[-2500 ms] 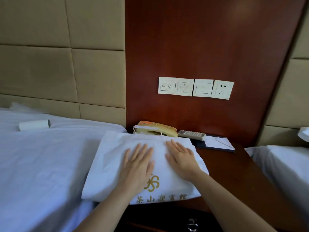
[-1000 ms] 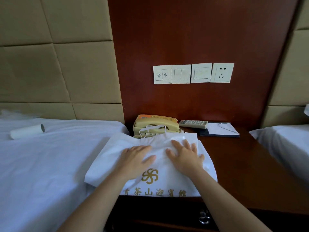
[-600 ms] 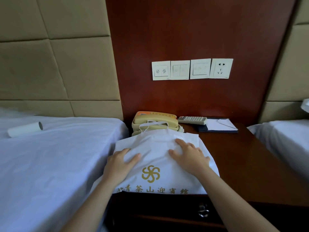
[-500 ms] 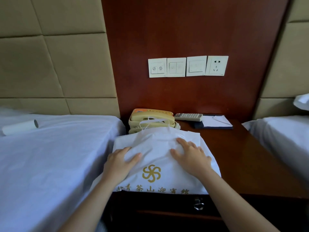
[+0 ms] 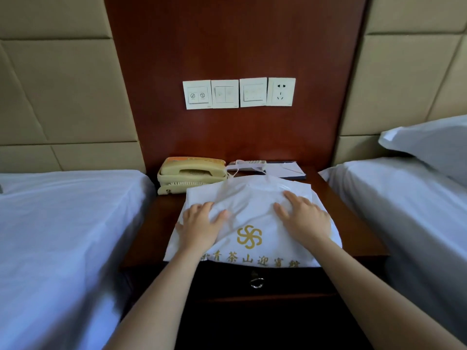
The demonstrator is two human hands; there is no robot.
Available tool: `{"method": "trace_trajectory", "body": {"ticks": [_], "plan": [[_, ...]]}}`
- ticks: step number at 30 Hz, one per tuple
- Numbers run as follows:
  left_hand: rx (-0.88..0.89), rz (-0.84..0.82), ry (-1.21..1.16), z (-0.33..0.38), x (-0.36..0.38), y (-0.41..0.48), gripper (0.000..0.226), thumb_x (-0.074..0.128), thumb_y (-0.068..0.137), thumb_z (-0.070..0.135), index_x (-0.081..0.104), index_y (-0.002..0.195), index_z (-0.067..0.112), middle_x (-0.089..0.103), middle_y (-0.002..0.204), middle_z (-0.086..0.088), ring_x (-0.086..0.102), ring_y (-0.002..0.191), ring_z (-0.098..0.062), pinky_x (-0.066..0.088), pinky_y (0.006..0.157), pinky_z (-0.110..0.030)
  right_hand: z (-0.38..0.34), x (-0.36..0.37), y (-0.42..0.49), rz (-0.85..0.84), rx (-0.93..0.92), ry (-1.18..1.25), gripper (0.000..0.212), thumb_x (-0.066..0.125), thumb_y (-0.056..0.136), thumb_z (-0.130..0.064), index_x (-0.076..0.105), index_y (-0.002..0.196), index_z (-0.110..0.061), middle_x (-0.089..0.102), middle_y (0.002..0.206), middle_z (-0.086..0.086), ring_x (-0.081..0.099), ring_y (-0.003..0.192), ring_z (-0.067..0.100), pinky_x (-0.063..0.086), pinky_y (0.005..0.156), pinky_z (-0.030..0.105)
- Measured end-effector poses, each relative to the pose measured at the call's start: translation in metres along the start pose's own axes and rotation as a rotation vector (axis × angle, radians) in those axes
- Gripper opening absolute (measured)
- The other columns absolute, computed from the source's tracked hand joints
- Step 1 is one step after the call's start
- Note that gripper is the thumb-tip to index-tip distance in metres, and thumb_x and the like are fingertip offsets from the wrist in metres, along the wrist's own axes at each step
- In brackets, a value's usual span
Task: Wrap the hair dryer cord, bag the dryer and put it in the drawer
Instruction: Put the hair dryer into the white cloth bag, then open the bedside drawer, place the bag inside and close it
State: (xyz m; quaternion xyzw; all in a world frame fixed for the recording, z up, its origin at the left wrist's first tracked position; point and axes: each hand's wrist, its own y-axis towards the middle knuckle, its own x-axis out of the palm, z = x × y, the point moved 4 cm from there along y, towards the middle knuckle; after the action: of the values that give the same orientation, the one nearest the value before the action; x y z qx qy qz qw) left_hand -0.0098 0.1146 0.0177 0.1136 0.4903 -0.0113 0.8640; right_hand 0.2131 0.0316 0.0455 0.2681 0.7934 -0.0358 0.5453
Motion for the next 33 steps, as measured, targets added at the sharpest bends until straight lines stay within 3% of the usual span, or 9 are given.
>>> {"method": "trace_trajectory", "body": {"ticks": [4, 11, 15, 18, 23, 26, 28, 30, 33], "plan": [[0.01, 0.053, 0.027, 0.012, 0.009, 0.009, 0.049, 0.035, 0.092, 0.056, 0.045, 0.134, 0.033, 0.04, 0.145, 0.001, 0.03, 0.136, -0.023, 0.02, 0.11, -0.05, 0.008, -0.003, 0.005, 0.144, -0.107, -0.074, 0.049, 0.031, 0.092, -0.054, 0.047, 0.13, -0.03, 0.062, 0.123, 0.006, 0.058, 0.11, 0.031, 0.041, 0.092, 0.038], [0.069, 0.126, -0.021, 0.01, 0.016, 0.012, 0.041, 0.032, 0.098, 0.038, 0.048, 0.134, 0.025, 0.046, 0.143, 0.0, 0.036, 0.133, -0.025, 0.021, 0.109, -0.046, 0.016, 0.005, 0.007, 0.204, -0.194, -0.044, 0.05, 0.029, 0.092, -0.048, 0.051, 0.13, -0.023, 0.061, 0.125, 0.006, 0.054, 0.114, 0.032, 0.034, 0.098, 0.04], [0.073, 0.174, -0.078, 0.011, 0.011, 0.002, 0.041, 0.028, 0.1, 0.03, 0.048, 0.133, 0.018, 0.048, 0.141, -0.001, 0.038, 0.134, -0.022, 0.012, 0.114, -0.048, 0.021, 0.003, 0.001, 0.197, -0.247, -0.058, 0.068, 0.011, 0.085, -0.052, 0.047, 0.134, -0.021, 0.048, 0.141, 0.005, 0.034, 0.137, 0.027, 0.012, 0.11, 0.037], [0.126, 0.183, -0.042, 0.019, 0.002, -0.012, 0.045, 0.028, 0.1, 0.031, 0.04, 0.14, 0.015, 0.04, 0.149, -0.002, 0.029, 0.14, -0.02, 0.011, 0.116, -0.046, 0.027, -0.004, -0.021, 0.209, -0.308, -0.064, 0.068, 0.012, 0.085, -0.051, 0.043, 0.137, -0.02, 0.04, 0.148, 0.007, 0.026, 0.142, 0.026, 0.002, 0.111, 0.034], [0.256, 0.095, -0.042, 0.037, -0.005, -0.056, 0.046, 0.03, 0.101, 0.03, 0.033, 0.144, 0.013, 0.03, 0.154, -0.001, 0.02, 0.145, -0.017, 0.012, 0.117, -0.041, 0.036, -0.02, -0.079, 0.185, -0.416, 0.08, 0.053, 0.028, 0.089, -0.045, 0.052, 0.13, -0.02, 0.05, 0.139, 0.002, 0.038, 0.134, 0.024, 0.025, 0.107, 0.035], [0.357, 0.083, -0.067, 0.048, -0.006, -0.094, 0.048, 0.029, 0.099, 0.033, 0.041, 0.139, 0.009, 0.04, 0.148, -0.004, 0.031, 0.14, -0.019, 0.019, 0.112, -0.033, 0.044, -0.022, -0.109, 0.133, -0.456, 0.215, 0.032, 0.049, 0.093, -0.027, 0.058, 0.123, -0.018, 0.056, 0.126, -0.003, 0.049, 0.119, 0.016, 0.034, 0.094, 0.024], [0.391, 0.078, -0.126, 0.053, -0.003, -0.122, 0.051, 0.029, 0.096, 0.037, 0.049, 0.132, 0.007, 0.05, 0.139, -0.004, 0.042, 0.132, -0.02, 0.026, 0.107, -0.029, 0.048, -0.018, -0.125, 0.073, -0.424, 0.34, 0.024, 0.055, 0.092, -0.019, 0.063, 0.114, -0.019, 0.061, 0.111, -0.008, 0.056, 0.105, 0.011, 0.043, 0.087, 0.023], [0.382, 0.065, -0.169, 0.051, 0.005, -0.147, 0.04, 0.039, 0.098, 0.029, 0.053, 0.13, 0.009, 0.054, 0.135, -0.003, 0.046, 0.128, -0.019, 0.03, 0.107, -0.029, 0.053, -0.008, -0.137, 0.012, -0.357, 0.404, 0.017, 0.056, 0.091, -0.021, 0.067, 0.104, -0.021, 0.064, 0.098, -0.011, 0.061, 0.091, 0.01, 0.051, 0.08, 0.031], [0.323, 0.025, -0.181, 0.04, 0.023, -0.179, 0.037, 0.042, 0.098, 0.026, 0.051, 0.131, 0.014, 0.052, 0.136, 0.001, 0.044, 0.129, -0.016, 0.031, 0.106, -0.028, 0.064, 0.016, -0.149, -0.128, -0.226, 0.396, 0.017, 0.055, 0.092, -0.024, 0.069, 0.1, -0.02, 0.066, 0.09, -0.009, 0.064, 0.088, 0.013, 0.053, 0.079, 0.032]]}}
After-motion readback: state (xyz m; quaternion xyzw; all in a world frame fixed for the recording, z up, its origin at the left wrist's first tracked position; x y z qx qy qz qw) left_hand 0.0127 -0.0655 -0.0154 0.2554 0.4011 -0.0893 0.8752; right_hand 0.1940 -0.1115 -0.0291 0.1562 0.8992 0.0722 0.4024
